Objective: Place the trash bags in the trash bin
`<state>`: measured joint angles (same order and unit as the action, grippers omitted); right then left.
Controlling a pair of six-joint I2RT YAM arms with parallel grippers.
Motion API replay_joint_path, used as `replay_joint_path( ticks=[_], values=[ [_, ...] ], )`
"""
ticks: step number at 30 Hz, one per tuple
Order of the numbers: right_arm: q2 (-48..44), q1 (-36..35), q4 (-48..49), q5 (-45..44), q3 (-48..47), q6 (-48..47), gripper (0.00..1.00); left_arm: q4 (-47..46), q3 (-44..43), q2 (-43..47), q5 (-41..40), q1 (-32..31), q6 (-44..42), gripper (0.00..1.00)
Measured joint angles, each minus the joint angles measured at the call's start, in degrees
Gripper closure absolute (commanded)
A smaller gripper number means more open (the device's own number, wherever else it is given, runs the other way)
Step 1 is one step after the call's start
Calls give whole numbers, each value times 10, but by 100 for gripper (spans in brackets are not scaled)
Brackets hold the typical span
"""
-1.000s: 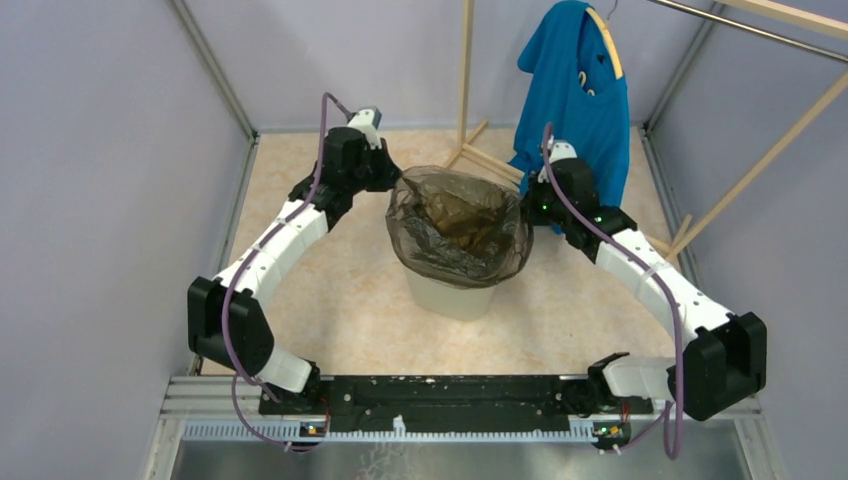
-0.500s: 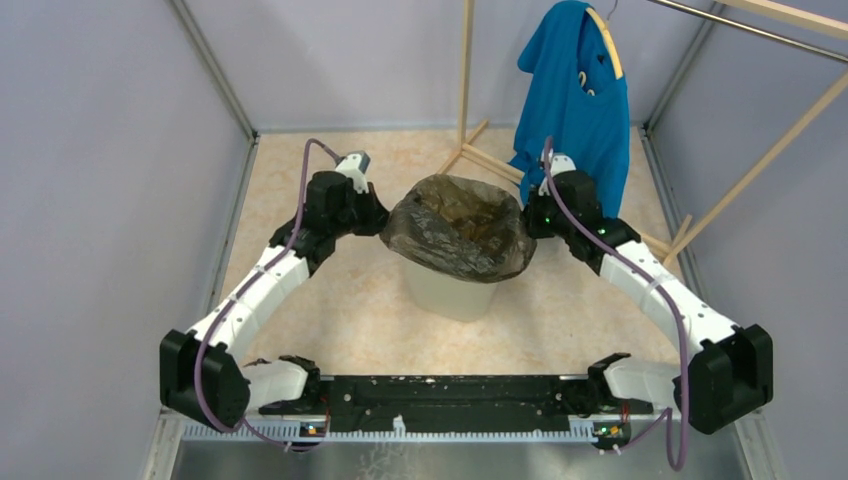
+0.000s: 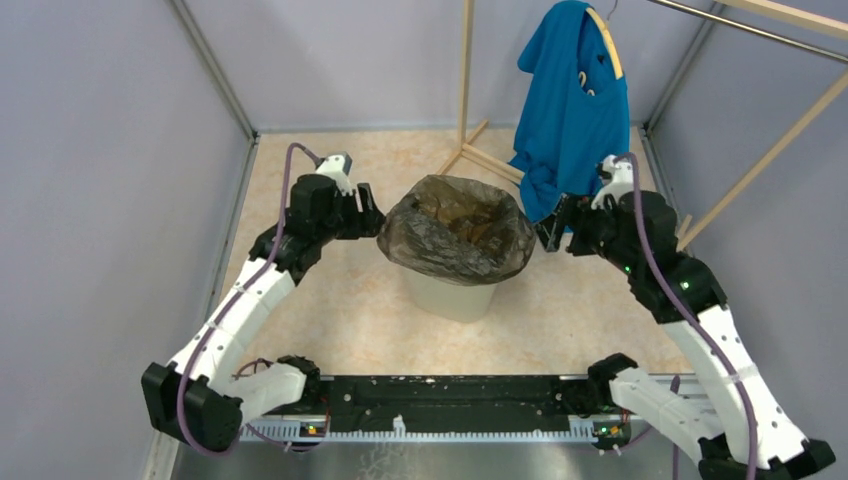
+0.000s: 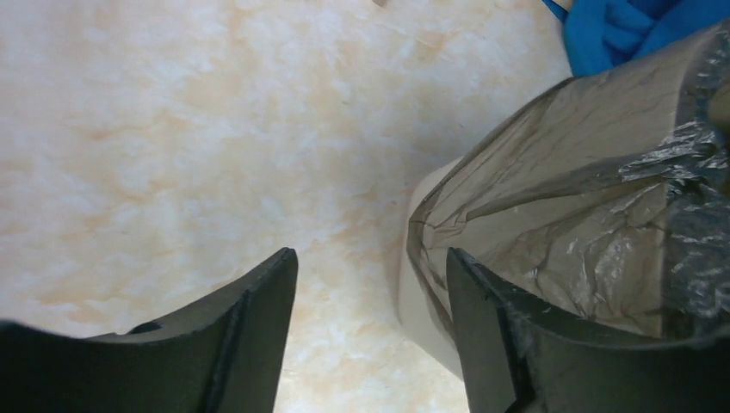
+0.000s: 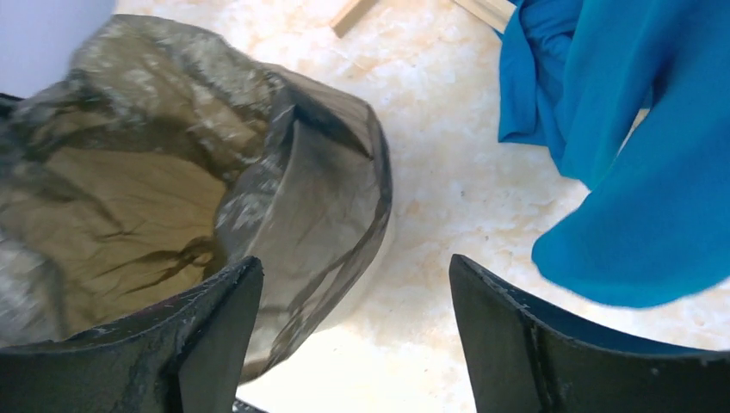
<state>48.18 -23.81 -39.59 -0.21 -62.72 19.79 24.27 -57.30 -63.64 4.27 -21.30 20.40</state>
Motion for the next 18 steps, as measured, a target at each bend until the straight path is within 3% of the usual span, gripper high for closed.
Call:
replay_joint_path(
  ticks=[4, 7, 13, 18],
  values=[
    [-53, 0, -1, 36, 17, 38, 12, 41, -20, 45, -47, 2, -5, 9],
    [-103, 0, 39, 86, 81, 83, 11, 53, -20, 110, -46, 2, 7, 2],
    [-174, 0, 115, 144, 207, 167, 13, 33, 5, 225, 23, 2, 74, 2],
    [-185, 0, 172, 169, 251, 215, 15, -4, 71, 246, 88, 2, 138, 15]
  ],
)
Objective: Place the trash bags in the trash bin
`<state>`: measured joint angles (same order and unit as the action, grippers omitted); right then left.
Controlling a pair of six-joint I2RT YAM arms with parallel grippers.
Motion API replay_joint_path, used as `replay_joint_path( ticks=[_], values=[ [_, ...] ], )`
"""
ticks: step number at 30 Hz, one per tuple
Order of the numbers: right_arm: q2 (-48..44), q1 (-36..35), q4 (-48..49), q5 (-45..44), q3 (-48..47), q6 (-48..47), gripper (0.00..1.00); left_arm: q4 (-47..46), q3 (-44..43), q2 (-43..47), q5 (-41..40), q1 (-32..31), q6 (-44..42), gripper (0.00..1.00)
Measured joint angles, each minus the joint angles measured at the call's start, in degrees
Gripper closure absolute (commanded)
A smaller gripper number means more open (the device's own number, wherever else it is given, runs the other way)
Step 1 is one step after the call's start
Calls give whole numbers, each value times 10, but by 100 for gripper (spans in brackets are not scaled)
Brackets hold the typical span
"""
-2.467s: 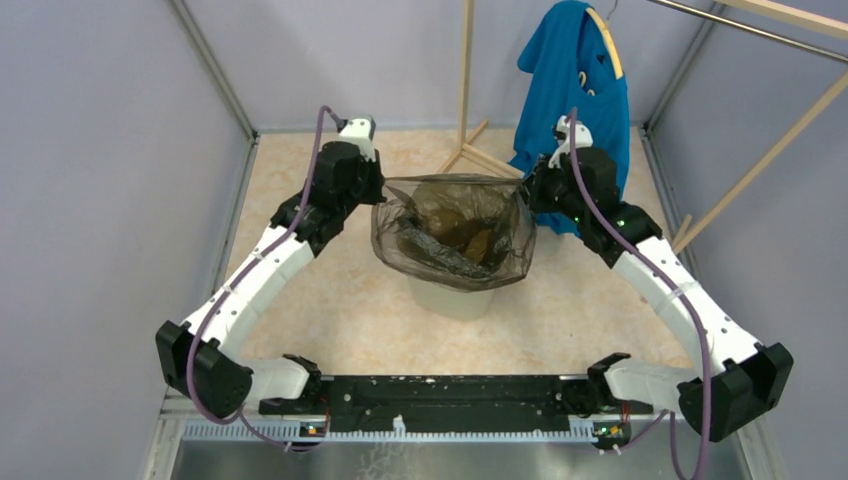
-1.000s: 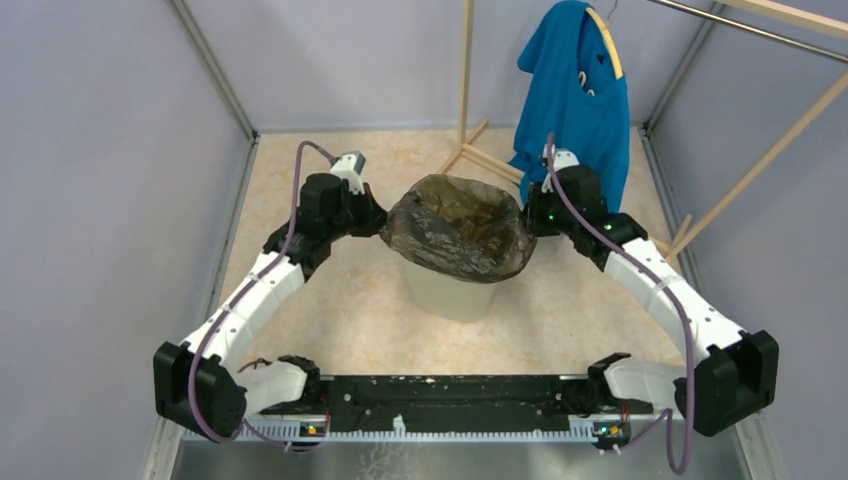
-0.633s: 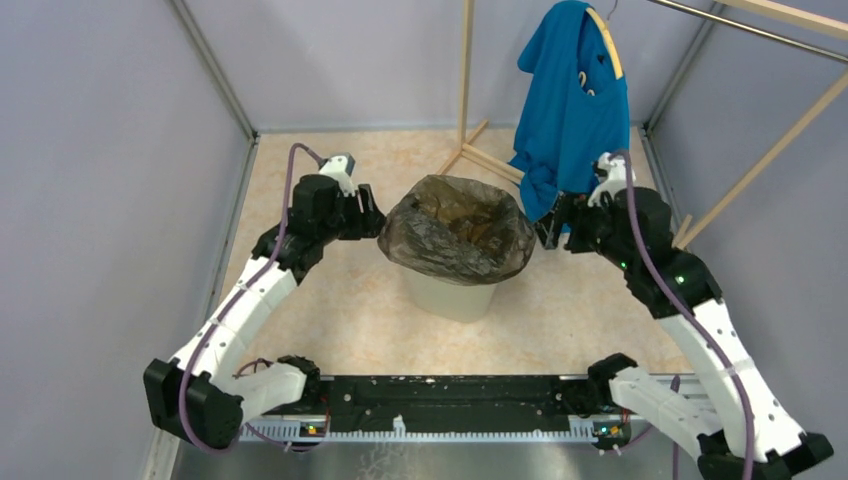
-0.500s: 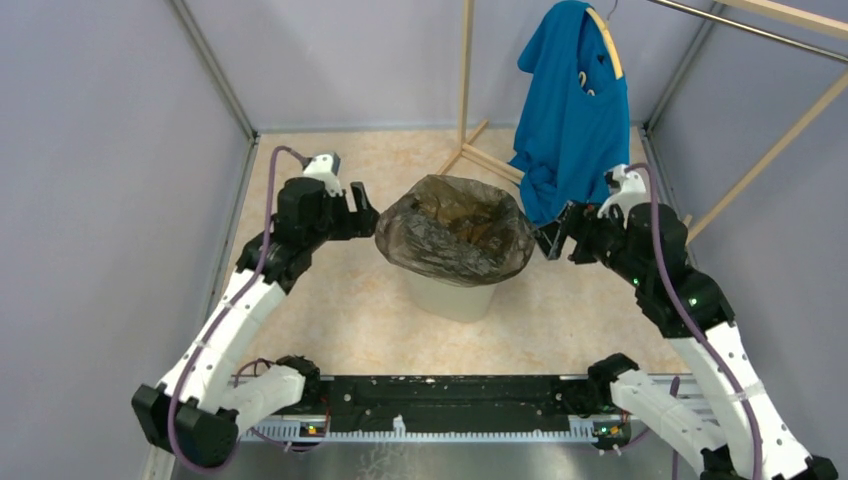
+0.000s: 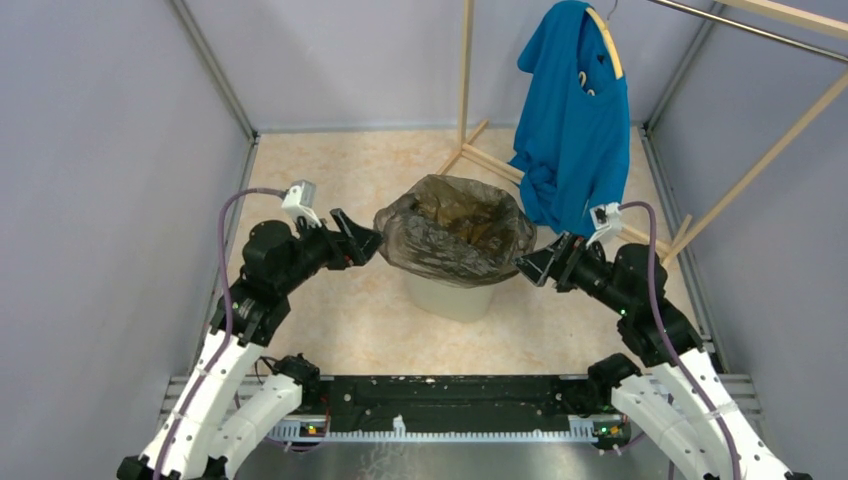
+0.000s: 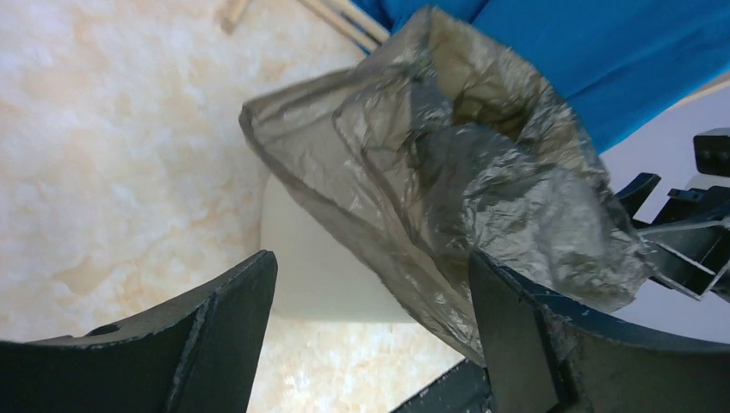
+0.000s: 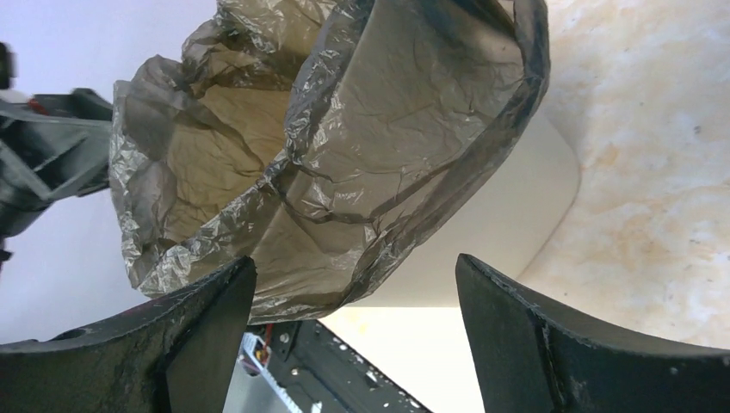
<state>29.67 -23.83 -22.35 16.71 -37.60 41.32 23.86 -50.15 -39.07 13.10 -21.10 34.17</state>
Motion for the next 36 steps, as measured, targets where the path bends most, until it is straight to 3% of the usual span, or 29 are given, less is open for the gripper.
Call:
replay_joint_path(
  ticks=[8, 12, 14, 18, 23, 26, 36],
  values=[
    [-10, 0, 85, 33, 76, 61, 28, -19, 48, -12, 20, 0, 55, 29],
    [-14, 0, 115, 43, 98, 79, 41, -43, 63, -14, 27, 0, 72, 39],
    [-14, 0, 128, 46, 102, 83, 57, -54, 68, -18, 32, 0, 80, 49],
    [-14, 0, 148, 52, 106, 85, 75, -77, 88, -26, 40, 0, 94, 75],
    [-12, 0, 172, 55, 110, 85, 100, -84, 113, -27, 40, 0, 106, 91],
    [-10, 0, 178, 55, 121, 84, 100, -89, 129, -27, 41, 0, 109, 99],
    [28, 0, 223, 57, 181, 82, 100, -120, 188, -62, 63, 0, 112, 100]
  ],
)
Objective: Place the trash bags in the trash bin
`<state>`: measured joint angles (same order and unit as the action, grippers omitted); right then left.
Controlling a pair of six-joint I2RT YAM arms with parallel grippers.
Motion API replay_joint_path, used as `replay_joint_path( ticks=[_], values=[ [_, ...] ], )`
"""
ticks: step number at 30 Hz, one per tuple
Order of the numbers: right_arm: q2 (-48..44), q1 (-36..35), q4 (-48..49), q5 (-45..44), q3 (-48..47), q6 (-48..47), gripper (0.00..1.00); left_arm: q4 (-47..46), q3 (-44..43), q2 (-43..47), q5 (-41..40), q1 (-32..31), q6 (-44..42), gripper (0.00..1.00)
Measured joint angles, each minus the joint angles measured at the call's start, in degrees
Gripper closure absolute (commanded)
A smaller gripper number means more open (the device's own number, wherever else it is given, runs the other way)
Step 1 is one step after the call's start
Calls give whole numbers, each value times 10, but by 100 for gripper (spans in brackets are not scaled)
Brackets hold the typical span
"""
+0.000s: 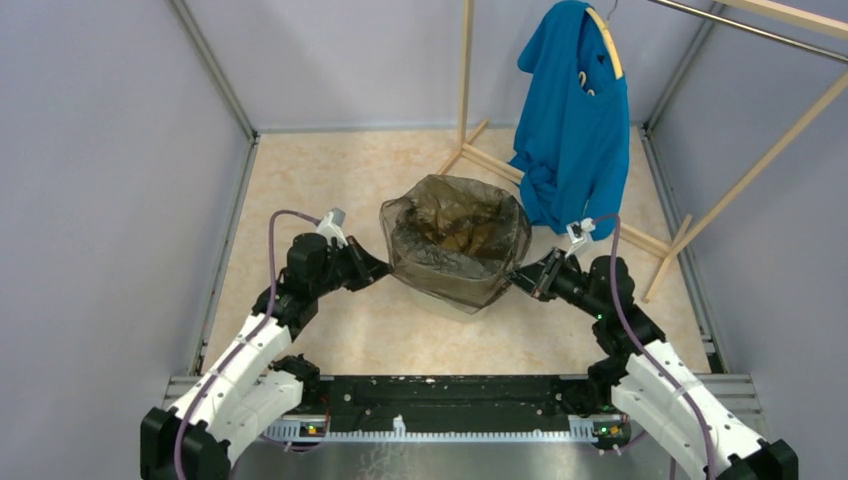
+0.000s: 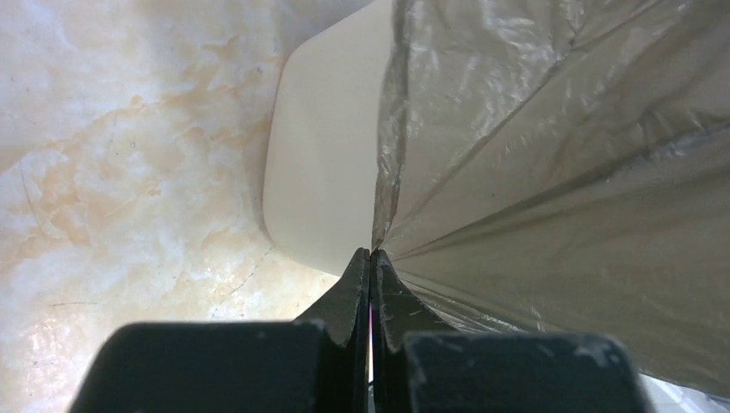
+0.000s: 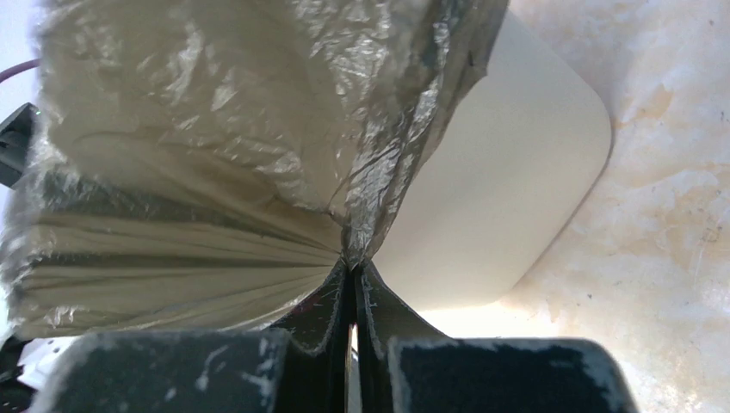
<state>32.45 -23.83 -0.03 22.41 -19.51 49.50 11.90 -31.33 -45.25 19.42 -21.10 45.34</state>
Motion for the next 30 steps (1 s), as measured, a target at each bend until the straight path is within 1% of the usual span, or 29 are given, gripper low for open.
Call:
replay_joint_path(
  ticks=[12, 17, 21, 27, 28, 29, 30],
  values=[
    [109, 0, 85, 3, 78, -20, 100, -109, 97, -84, 44, -1, 12, 100],
    [151, 0, 113, -2, 80, -37, 99, -159, 118, -133, 58, -12, 19, 100],
    [186, 0, 132, -7, 83, -48, 99, -179, 127, -168, 59, -24, 21, 100],
    [234, 0, 149, -14, 86, -60, 97, -188, 130, -177, 48, -26, 22, 100],
    [236, 0, 148, -16, 86, -62, 95, -184, 132, -171, 43, -26, 21, 100],
    [234, 0, 141, -20, 86, -65, 84, -177, 133, -159, 35, -26, 21, 100],
    [231, 0, 132, -25, 85, -70, 76, -169, 134, -146, 31, -26, 21, 100]
  ],
)
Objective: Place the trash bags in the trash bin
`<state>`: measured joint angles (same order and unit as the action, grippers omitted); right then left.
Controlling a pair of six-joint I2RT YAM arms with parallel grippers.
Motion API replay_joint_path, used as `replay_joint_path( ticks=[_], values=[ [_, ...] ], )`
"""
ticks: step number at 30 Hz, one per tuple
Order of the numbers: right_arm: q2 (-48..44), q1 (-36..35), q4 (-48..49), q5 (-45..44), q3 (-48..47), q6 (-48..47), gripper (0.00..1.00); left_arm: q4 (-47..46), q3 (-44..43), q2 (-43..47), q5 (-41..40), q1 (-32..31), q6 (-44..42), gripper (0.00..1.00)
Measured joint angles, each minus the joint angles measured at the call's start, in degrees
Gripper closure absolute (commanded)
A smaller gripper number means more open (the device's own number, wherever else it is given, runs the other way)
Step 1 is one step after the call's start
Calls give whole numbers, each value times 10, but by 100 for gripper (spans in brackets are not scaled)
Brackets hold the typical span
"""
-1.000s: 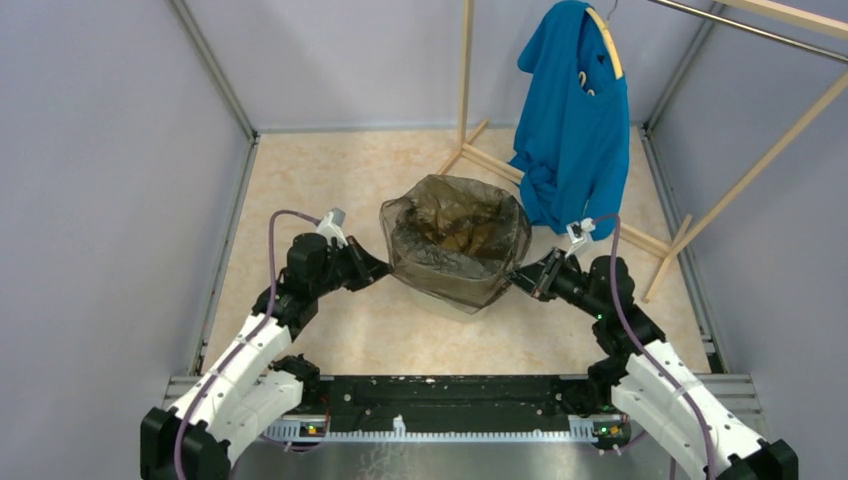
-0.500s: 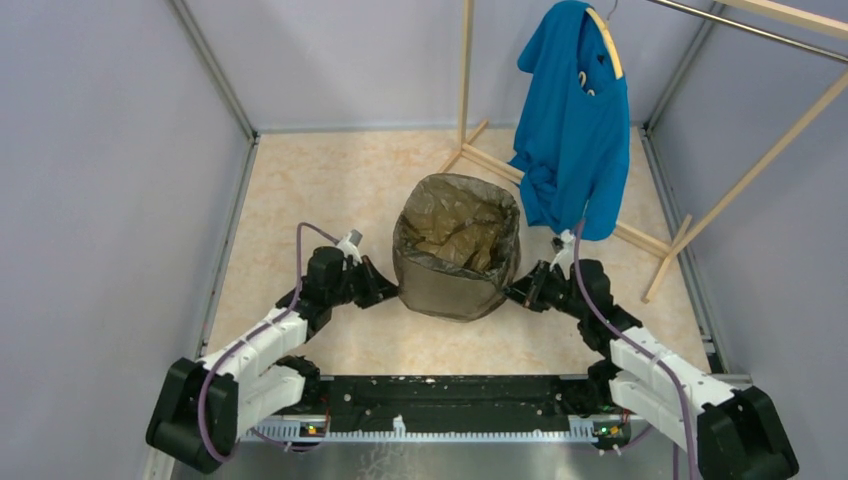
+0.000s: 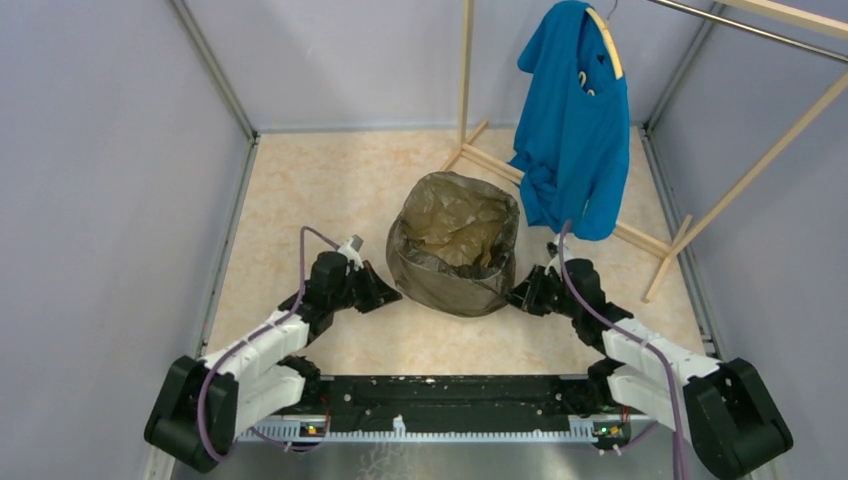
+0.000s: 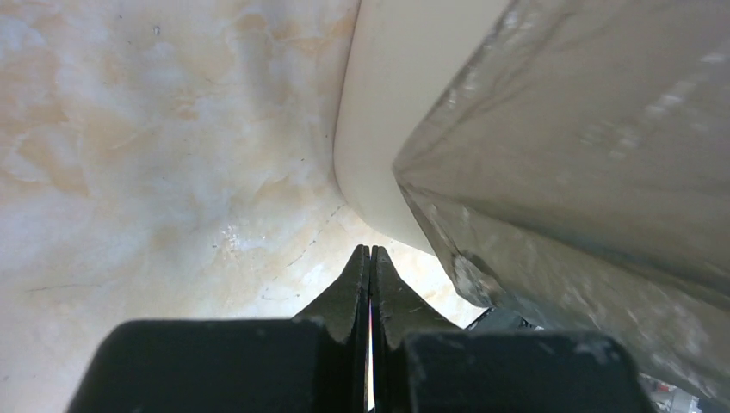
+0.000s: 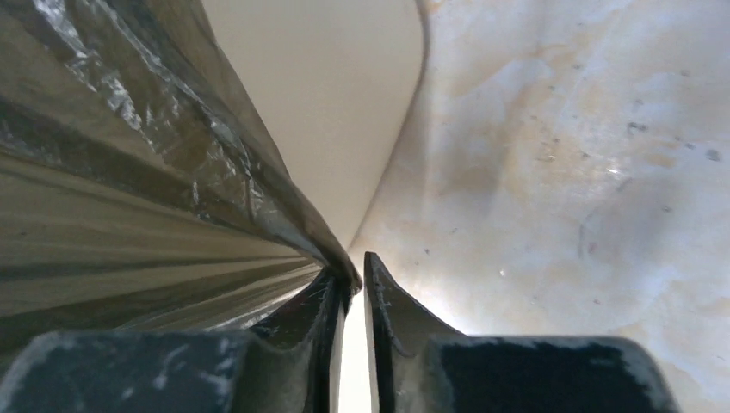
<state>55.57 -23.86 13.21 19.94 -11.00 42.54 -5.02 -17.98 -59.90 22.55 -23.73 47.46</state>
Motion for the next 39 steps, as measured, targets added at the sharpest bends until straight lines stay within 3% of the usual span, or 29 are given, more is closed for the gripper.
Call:
replay_joint_path(
  ticks=[2, 7, 11, 16, 22, 28, 31, 35, 39],
  values=[
    [-19, 0, -43, -17, -6, -11, 67, 22, 0, 36, -15, 0, -1, 100],
    [-118, 0, -191, -52, -43, -36, 46, 111, -12, 135, -62, 0, -10, 77],
    [-209, 0, -290, -64, -103, -54, 41, 188, -48, 192, -113, 0, -23, 48],
    [-232, 0, -354, -56, -195, -66, 37, 247, -136, 200, -184, 0, -66, 25],
    [-177, 0, -408, -67, -367, -105, 34, 263, -276, 94, -222, 28, -121, 22],
    [-63, -14, -425, -58, -552, -163, 29, 219, -279, 7, -130, 85, -130, 22],
    [40, -95, -444, -97, -652, -203, 20, 182, -256, -21, -53, 86, -128, 22],
    [165, -223, -493, -185, -719, -248, 22, 143, -233, -68, 28, 85, -125, 23],
    [269, -284, -558, -287, -747, -272, 24, 111, -189, -88, 66, 85, -120, 26]
  ],
)
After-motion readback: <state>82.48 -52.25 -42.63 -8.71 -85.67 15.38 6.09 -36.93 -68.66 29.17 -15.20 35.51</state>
